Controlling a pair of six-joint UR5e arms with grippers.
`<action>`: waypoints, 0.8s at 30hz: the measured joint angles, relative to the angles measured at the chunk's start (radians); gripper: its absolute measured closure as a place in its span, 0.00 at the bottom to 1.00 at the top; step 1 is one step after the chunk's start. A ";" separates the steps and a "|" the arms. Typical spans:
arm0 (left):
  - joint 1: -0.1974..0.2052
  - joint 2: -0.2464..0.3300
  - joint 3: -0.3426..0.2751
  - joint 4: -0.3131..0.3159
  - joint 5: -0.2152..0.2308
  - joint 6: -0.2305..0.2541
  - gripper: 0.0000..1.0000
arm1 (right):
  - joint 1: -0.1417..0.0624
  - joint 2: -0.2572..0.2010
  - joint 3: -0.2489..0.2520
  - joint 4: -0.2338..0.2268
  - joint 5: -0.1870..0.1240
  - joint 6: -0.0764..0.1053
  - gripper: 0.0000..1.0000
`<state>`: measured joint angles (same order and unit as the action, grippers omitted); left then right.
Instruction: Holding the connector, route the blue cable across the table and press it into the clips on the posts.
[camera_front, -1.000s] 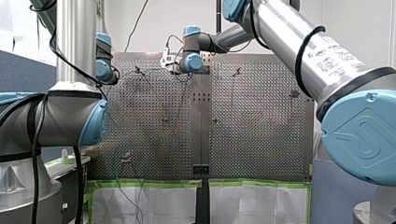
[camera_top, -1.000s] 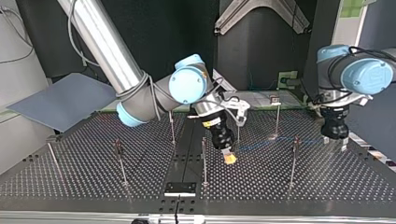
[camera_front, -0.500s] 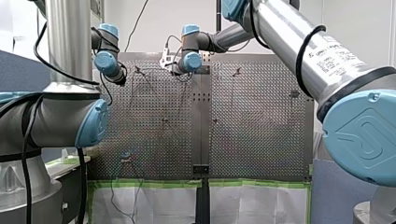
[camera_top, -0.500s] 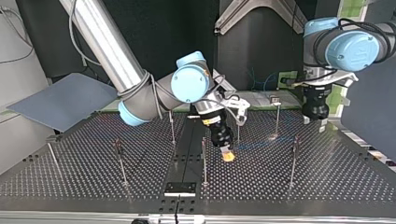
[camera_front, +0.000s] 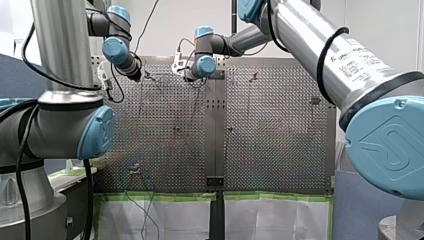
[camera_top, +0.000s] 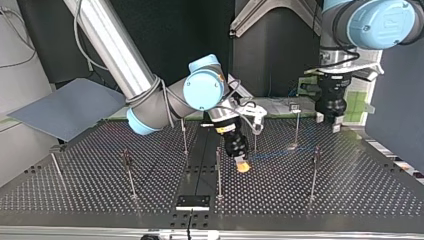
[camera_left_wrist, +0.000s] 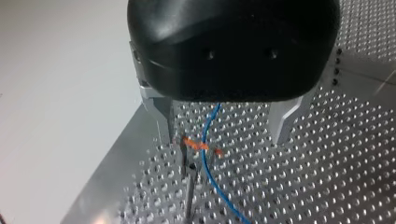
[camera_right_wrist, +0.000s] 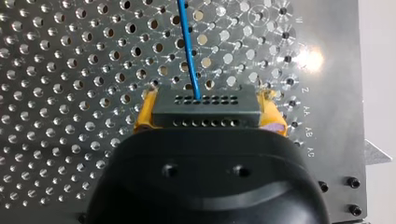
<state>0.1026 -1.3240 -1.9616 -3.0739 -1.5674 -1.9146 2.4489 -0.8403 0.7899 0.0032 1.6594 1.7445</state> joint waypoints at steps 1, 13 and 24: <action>-0.004 0.007 0.000 -0.005 0.003 0.006 0.00 | 0.000 -0.001 0.000 0.001 0.000 0.000 1.00; -0.071 0.010 0.050 -0.006 0.060 0.095 0.00 | -0.002 -0.001 0.000 0.004 0.000 0.004 1.00; -0.099 -0.081 0.064 0.045 0.048 0.182 0.00 | -0.004 0.000 0.000 0.006 0.001 0.005 1.00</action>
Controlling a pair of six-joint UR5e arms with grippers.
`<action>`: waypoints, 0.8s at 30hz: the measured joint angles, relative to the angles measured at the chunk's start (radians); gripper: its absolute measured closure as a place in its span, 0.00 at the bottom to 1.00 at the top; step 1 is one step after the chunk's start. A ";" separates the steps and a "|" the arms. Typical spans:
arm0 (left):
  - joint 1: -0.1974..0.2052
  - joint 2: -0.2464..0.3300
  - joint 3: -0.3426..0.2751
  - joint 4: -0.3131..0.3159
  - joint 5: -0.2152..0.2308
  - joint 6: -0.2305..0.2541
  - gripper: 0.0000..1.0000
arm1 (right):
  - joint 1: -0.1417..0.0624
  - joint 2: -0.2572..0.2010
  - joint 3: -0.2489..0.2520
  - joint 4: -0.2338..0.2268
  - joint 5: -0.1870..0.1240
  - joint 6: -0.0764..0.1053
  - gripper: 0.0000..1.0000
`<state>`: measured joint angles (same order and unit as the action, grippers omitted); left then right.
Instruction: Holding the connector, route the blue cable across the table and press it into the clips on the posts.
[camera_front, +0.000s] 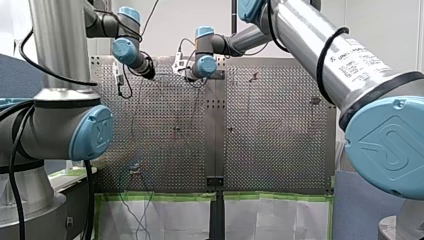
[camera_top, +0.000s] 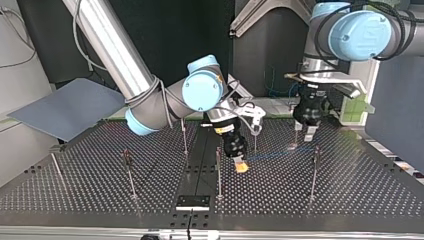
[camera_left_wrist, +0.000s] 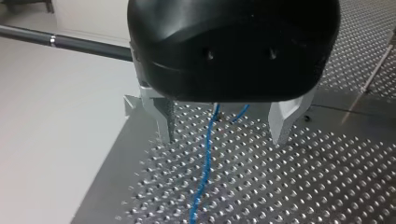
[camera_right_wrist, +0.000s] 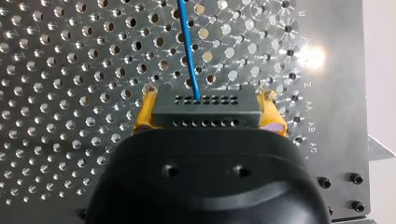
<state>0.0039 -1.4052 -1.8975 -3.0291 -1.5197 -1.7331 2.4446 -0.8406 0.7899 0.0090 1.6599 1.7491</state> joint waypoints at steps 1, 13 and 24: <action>-0.001 -0.007 0.000 0.007 0.000 0.002 0.00 | 0.000 0.000 0.000 0.000 0.000 0.000 1.00; -0.023 -0.108 0.034 0.107 -0.024 -0.009 0.00 | -0.002 0.001 0.000 0.000 0.000 0.000 1.00; -0.034 -0.174 0.077 0.150 -0.055 0.006 0.00 | -0.004 0.001 -0.001 0.000 -0.001 -0.001 1.00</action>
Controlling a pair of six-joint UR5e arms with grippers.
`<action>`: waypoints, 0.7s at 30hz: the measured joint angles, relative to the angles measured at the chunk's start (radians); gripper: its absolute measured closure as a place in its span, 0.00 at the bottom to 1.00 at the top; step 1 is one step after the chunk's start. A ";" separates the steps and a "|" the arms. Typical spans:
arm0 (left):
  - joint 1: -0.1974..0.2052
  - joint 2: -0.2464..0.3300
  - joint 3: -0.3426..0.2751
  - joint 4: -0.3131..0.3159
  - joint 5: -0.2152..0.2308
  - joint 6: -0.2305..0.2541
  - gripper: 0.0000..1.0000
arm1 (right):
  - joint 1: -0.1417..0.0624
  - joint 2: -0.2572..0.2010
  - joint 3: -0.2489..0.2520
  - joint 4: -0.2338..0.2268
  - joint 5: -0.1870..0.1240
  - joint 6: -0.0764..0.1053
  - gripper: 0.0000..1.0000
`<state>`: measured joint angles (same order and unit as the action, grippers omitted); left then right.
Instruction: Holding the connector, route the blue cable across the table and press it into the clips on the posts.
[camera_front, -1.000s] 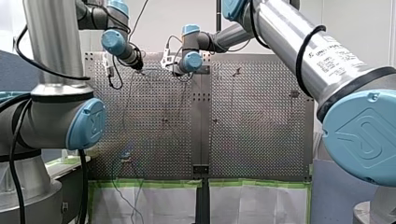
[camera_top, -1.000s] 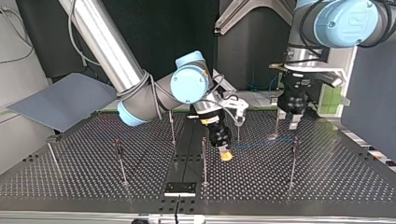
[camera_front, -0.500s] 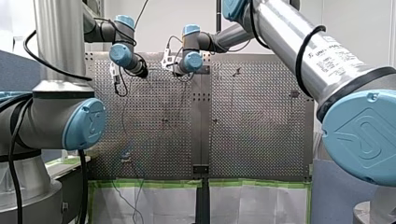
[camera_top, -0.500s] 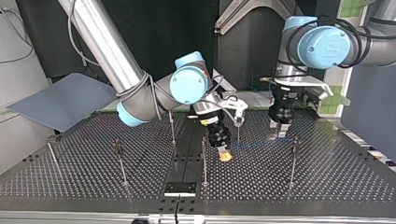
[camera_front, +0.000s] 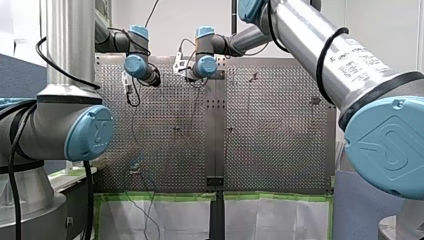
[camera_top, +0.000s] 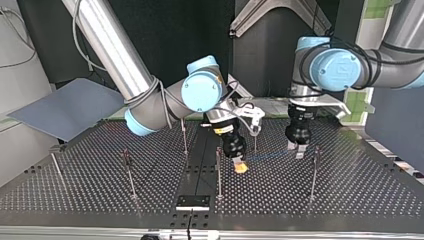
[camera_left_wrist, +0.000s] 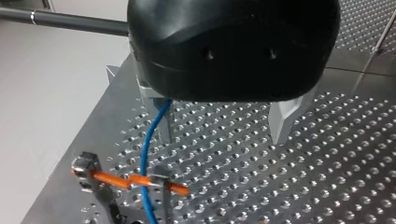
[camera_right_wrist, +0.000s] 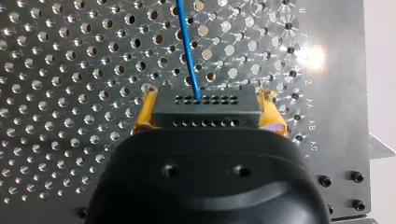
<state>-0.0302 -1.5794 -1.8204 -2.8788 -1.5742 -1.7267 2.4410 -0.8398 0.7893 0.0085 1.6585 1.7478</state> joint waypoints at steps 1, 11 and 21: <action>-0.001 -0.001 0.002 0.003 -0.001 -0.001 0.00 | 0.000 0.000 0.000 0.000 0.000 0.000 1.00; -0.020 -0.042 0.061 0.003 -0.027 -0.001 0.00 | -0.001 0.000 0.000 0.000 -0.001 0.001 1.00; -0.023 -0.048 0.103 -0.008 -0.062 0.000 0.00 | -0.001 0.000 0.001 0.000 -0.002 0.001 1.00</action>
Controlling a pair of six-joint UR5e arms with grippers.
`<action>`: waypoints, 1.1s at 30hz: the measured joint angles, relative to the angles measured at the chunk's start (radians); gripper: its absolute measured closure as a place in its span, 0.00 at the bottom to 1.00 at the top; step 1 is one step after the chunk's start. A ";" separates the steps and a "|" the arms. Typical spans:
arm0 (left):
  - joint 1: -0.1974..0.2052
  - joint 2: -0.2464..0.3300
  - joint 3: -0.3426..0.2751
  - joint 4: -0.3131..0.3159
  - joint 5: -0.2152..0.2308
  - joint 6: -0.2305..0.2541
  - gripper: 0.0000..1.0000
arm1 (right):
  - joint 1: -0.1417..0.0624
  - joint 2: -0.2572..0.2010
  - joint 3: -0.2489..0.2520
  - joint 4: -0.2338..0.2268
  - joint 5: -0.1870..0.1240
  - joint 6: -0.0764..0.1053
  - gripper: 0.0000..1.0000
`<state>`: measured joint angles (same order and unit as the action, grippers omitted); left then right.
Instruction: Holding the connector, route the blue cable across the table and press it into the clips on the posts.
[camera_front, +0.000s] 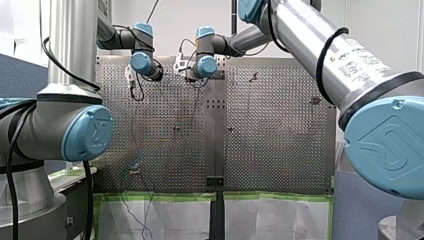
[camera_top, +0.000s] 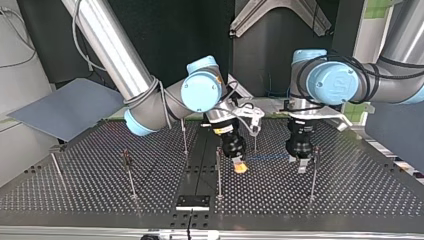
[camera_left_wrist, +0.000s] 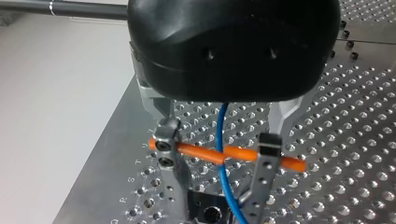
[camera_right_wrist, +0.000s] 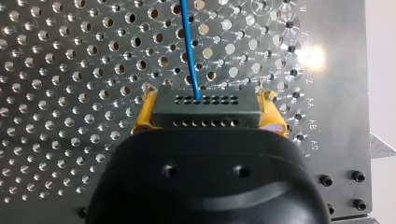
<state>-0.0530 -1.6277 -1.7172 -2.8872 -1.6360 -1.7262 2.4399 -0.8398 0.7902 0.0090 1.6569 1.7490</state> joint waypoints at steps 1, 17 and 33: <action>-0.001 0.000 0.000 -0.002 -0.001 0.001 0.00 | 0.000 0.000 0.000 0.000 0.000 0.000 1.00; -0.003 0.000 0.000 -0.030 -0.038 -0.010 1.00 | 0.002 0.000 0.000 0.001 0.000 0.002 1.00; -0.021 0.003 -0.113 -0.025 -0.078 0.008 1.00 | 0.013 0.004 0.013 0.029 0.009 0.006 1.00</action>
<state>-0.0739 -1.6250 -1.8304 -2.9126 -1.7144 -1.7183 2.4527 -0.8361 0.8028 0.0376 1.6658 1.7548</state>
